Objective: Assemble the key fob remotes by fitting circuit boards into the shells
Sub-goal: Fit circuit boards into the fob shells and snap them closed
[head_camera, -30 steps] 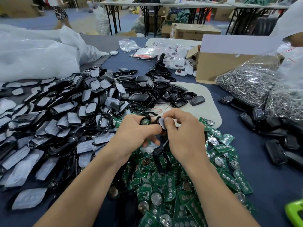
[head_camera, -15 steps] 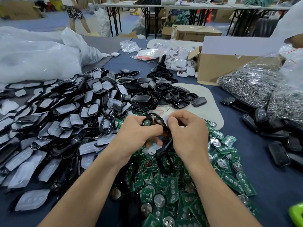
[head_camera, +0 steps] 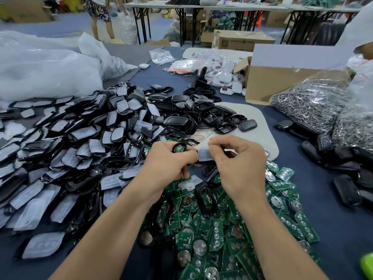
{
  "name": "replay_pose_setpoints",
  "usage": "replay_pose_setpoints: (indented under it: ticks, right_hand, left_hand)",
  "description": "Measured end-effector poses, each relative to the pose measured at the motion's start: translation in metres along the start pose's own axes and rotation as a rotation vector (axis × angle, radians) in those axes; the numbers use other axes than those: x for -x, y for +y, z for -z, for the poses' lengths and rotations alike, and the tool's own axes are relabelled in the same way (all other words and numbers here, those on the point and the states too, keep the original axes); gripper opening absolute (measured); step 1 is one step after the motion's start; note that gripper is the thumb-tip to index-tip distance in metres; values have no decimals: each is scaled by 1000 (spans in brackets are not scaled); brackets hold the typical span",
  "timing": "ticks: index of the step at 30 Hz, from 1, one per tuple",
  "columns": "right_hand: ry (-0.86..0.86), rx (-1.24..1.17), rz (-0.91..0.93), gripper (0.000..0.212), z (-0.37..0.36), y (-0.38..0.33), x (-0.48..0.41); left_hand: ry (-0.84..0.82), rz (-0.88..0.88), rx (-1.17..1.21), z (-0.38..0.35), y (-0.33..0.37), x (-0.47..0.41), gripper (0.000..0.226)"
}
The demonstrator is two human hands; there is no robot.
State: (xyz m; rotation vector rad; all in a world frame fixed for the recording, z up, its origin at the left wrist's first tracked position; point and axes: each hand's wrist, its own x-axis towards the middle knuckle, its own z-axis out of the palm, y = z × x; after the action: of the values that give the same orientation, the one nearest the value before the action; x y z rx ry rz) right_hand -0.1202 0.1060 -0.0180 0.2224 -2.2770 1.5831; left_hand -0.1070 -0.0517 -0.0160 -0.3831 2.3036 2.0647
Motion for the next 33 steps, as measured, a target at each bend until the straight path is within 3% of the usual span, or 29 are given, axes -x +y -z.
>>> replay_pose_setpoints:
  ticks: [5, 8, 14, 19, 24, 29, 33]
  right_hand:
    - [17, -52, -50, 29, -3, 2, -1]
    - [-16, -136, -191, 14, -4, 4, 0]
    - [-96, -537, -509, 6, -5, 1, -5]
    - [-148, -670, -540, 28, -2, 4, -7]
    - [-116, -639, -533, 22, 0, 4, -9]
    - [-86, -553, -522, 26, -2, 4, -7]
    - [-84, -564, -548, 29, -3, 3, -7]
  left_hand:
    - [65, -17, 38, -4, 0, 0, 9]
    - [103, -25, 93, -6, 0, 0, 17]
    - [118, -60, 158, -8, 0, 1, 19]
    - [17, -19, 200, -7, 1, 2, 24]
    - [-113, 8, 201, -2, 4, 3, 25]
    - [-40, 5, 145, -7, 2, 2, 4]
    - [31, -25, 165, -12, -2, 0, 10]
